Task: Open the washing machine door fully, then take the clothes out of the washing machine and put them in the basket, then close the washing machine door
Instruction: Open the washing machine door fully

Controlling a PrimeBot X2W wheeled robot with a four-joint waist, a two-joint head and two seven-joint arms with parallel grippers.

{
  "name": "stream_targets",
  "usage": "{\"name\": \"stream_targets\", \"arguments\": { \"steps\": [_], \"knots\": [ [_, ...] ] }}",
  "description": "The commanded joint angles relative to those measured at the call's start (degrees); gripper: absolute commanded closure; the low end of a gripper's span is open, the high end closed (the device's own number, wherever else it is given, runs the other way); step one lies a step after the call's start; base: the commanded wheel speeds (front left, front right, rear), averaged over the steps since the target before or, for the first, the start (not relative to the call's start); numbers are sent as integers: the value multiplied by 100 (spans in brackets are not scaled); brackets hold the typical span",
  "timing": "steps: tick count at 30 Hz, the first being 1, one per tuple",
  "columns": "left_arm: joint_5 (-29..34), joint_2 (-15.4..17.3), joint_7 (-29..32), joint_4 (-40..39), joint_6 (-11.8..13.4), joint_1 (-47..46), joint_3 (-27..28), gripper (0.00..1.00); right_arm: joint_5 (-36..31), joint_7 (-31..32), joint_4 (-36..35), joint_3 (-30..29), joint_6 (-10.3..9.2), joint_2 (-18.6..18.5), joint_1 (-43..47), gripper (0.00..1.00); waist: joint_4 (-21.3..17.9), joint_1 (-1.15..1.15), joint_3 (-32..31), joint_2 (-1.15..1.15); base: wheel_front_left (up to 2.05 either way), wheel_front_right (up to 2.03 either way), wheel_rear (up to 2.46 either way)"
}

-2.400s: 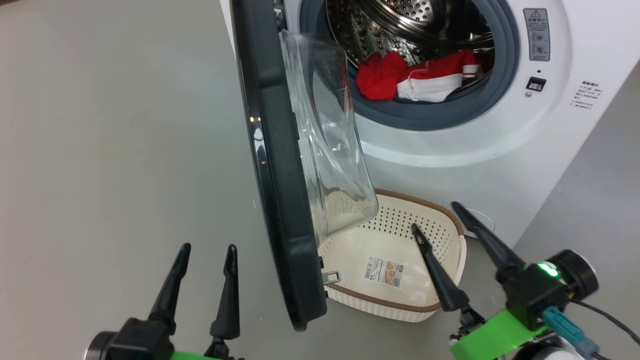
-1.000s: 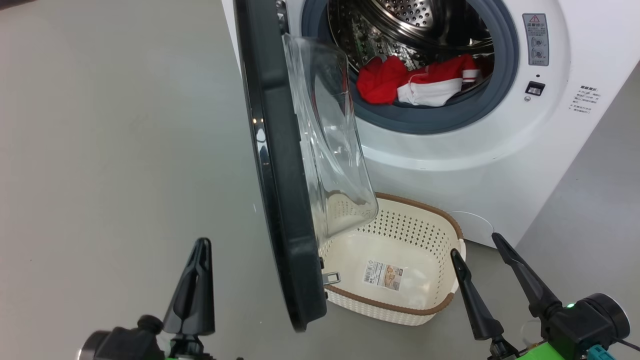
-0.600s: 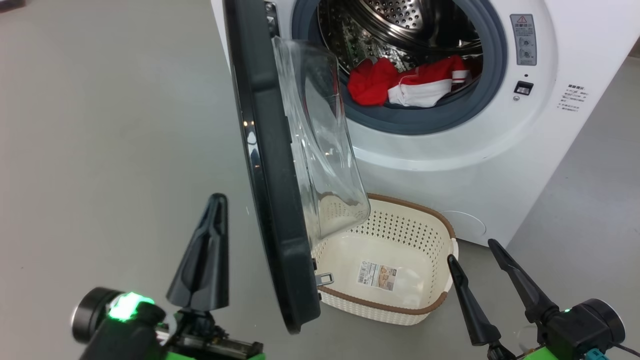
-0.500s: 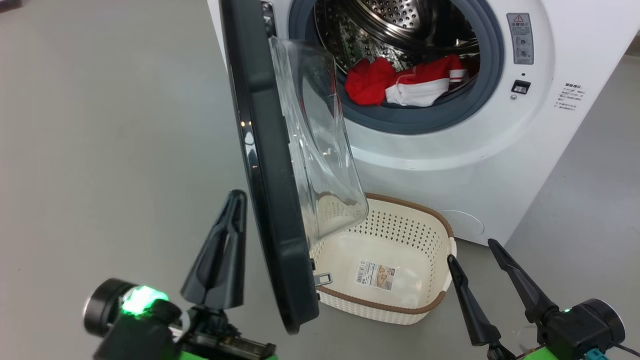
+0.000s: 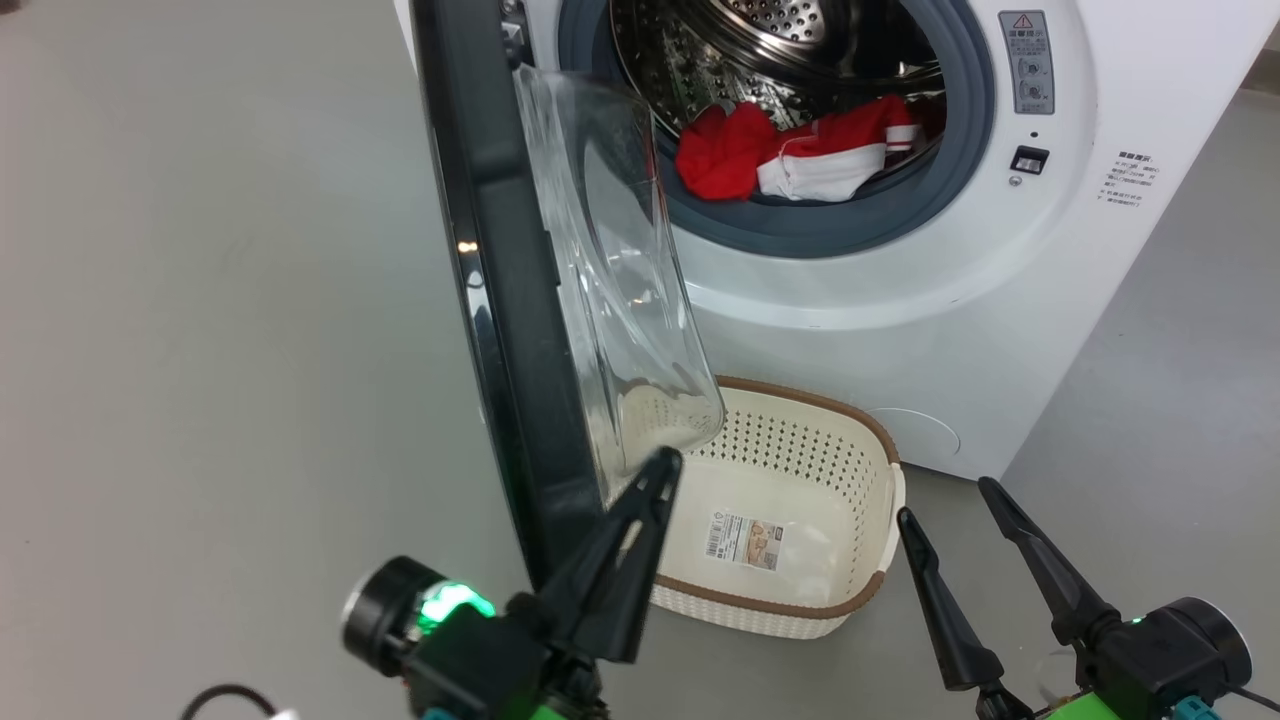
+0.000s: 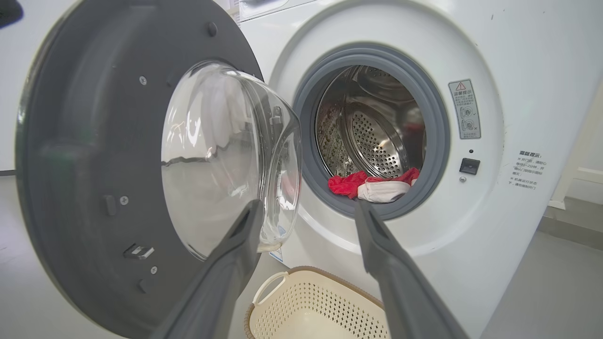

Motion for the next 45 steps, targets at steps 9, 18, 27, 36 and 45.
{"name": "stream_targets", "arguments": {
  "steps": [9, 18, 27, 36, 45],
  "knots": [
    [-259, -87, 301, 867, -51, -250, 96, 100, 61, -43, -139, 172, 29, -18, -218, 0, -65, 0, 51, 0, 0, 0, 0],
    [-281, -35, 284, 1265, 138, -241, 286, 100, 49, -31, -156, 175, 29, -18, -210, 0, -77, 0, 117, 0, 0, 0, 0],
    [-332, 26, 274, 1229, 355, -106, 467, 100, 42, -3, -164, 169, 29, -18, -225, 0, 120, 0, 133, 0, 0, 0, 0],
    [-383, 290, 264, 1127, 557, 224, 725, 100, 23, 26, -182, 211, 29, -18, -257, 0, 356, 0, 159, 0, 0, 0, 0],
    [-488, 507, 154, 1088, 717, 360, 1099, 100, -1, 58, -205, 232, 29, -18, -229, 0, 465, 0, 141, 0, 0, 0, 0]
  ]
}}
